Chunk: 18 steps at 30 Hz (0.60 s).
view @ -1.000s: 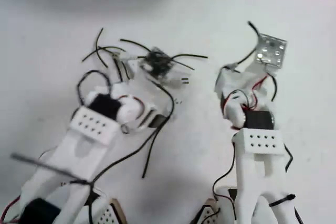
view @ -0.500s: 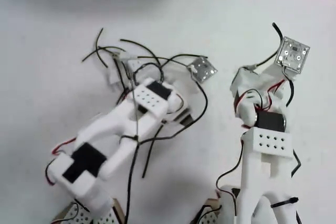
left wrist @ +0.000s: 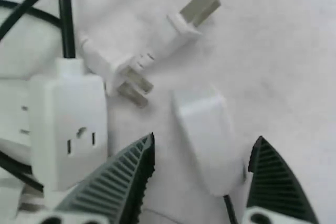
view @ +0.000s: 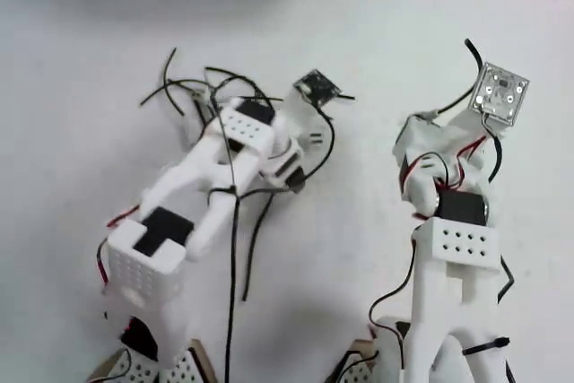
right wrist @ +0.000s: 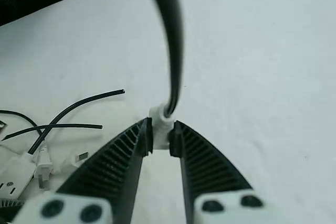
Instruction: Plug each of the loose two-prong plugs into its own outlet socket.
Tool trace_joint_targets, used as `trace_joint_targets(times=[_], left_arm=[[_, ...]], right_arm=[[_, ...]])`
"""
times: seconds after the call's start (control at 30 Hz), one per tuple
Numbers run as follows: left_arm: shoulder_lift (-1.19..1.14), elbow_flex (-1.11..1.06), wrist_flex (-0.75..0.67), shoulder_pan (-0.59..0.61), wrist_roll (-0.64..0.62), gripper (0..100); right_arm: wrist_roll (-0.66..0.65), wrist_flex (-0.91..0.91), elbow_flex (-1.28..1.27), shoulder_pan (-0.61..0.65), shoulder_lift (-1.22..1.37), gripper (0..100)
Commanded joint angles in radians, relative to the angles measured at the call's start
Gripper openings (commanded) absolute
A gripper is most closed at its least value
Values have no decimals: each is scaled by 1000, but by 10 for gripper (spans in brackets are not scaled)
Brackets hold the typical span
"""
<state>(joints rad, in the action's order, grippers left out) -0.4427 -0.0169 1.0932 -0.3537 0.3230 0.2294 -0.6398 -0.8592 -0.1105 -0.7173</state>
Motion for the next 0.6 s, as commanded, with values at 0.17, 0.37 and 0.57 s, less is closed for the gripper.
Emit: trace_joint_targets(times=[0.17,0.37,0.57], left_arm=[[7,52,2,-10,31,148],[8,51,44,-58,32,19],[87,5,140,-157,26,22]], right_arm=[[8,22,31,-4,-27,18],[8,22,31,-4,-27,18],[8,22,31,-4,-27,18]])
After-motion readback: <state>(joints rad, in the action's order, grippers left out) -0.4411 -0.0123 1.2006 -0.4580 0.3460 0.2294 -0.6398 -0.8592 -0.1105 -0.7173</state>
